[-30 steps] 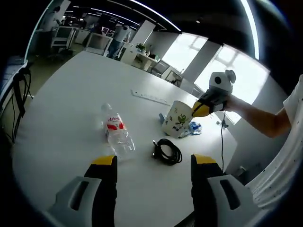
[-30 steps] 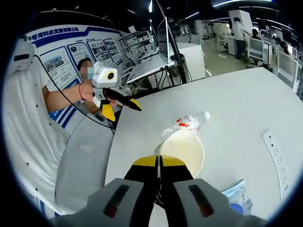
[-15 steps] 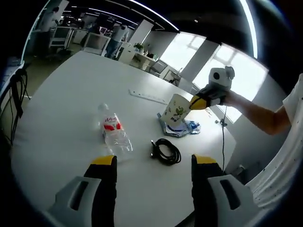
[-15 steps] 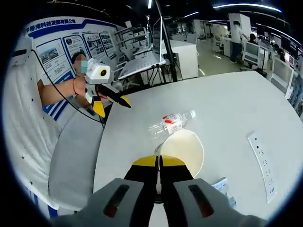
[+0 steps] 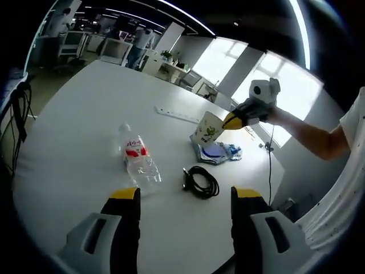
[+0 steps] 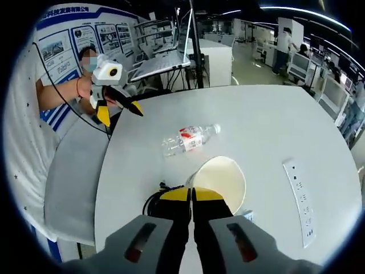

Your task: Arrange the tabletop items into an orderly group along one side of the table until the central work area is clear of visible clutter.

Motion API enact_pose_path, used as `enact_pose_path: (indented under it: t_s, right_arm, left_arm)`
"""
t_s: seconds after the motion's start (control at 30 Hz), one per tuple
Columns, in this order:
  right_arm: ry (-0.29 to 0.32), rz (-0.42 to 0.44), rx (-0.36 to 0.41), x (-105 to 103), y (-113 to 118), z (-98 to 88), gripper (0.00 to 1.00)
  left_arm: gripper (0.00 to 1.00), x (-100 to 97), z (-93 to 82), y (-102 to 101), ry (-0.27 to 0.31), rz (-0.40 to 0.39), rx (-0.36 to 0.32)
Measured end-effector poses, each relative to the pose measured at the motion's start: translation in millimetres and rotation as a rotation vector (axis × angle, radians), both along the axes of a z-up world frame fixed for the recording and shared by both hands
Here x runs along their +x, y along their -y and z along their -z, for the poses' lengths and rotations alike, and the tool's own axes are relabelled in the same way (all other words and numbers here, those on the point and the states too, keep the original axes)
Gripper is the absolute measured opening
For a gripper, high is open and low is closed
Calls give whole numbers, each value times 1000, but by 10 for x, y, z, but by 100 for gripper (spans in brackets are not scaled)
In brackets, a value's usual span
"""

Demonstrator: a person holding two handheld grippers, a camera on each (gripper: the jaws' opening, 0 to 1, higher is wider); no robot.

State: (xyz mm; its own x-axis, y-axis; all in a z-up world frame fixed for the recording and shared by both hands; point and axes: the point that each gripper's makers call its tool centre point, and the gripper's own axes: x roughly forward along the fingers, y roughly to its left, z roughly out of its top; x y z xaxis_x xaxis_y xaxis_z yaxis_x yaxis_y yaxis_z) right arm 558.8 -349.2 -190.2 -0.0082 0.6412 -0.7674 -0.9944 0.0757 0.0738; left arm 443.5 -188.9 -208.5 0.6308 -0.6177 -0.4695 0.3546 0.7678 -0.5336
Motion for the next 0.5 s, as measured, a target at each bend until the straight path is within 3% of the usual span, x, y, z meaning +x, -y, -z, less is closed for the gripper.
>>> enact_pose_path:
  t_s: [0.27, 0.4, 0.5]
  right_arm:
    - [61, -41, -59, 50, -9, 164, 0]
    - [125, -79, -126, 83, 34, 281, 0]
    - [114, -79, -121, 72, 13, 338, 0]
  left_arm:
    - [65, 3, 17, 2, -6, -5, -5]
    - [65, -5, 44, -3, -13, -9, -4]
    - [64, -11, 57, -2, -16, -11, -5]
